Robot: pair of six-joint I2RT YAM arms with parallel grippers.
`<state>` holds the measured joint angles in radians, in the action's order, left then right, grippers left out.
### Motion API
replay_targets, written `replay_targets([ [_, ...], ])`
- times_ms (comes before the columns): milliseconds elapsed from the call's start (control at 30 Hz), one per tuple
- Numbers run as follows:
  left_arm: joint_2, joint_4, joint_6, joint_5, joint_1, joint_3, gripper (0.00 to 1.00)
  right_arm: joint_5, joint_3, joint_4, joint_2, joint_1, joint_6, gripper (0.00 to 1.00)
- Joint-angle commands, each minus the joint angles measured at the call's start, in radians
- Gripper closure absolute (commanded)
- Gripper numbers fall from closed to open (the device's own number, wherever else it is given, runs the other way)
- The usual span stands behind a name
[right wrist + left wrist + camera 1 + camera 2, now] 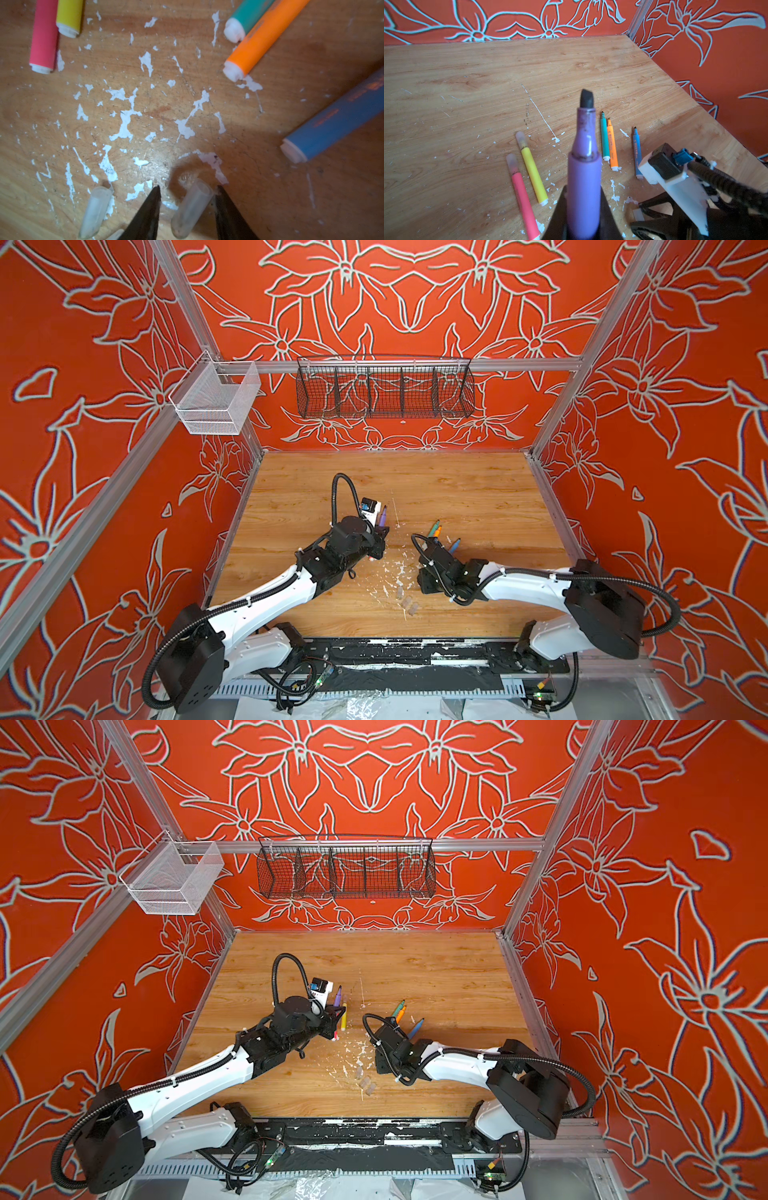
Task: Insert the pens into the pen caps
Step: 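Move the right gripper down over the translucent caps on the table, then close the right gripper on a translucent cap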
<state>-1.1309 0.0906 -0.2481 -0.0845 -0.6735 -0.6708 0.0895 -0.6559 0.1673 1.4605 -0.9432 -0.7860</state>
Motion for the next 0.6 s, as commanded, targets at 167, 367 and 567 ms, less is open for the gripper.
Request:
replay_targets([
  [167, 0.001, -0.006, -0.005, -0.004, 0.0, -0.024, 1.0, 0.029, -0.029, 0.049, 0.015, -0.023, 0.011, 0.62],
  [367, 0.002, -0.008, -0.006, -0.004, 0.0, -0.023, 1.0, 0.08, -0.05, 0.125, 0.02, -0.037, 0.015, 0.66],
  [567, 0.003, -0.008, -0.006, -0.006, 0.0, -0.023, 1.0, 0.113, -0.067, 0.165, 0.045, -0.048, 0.019, 0.68],
])
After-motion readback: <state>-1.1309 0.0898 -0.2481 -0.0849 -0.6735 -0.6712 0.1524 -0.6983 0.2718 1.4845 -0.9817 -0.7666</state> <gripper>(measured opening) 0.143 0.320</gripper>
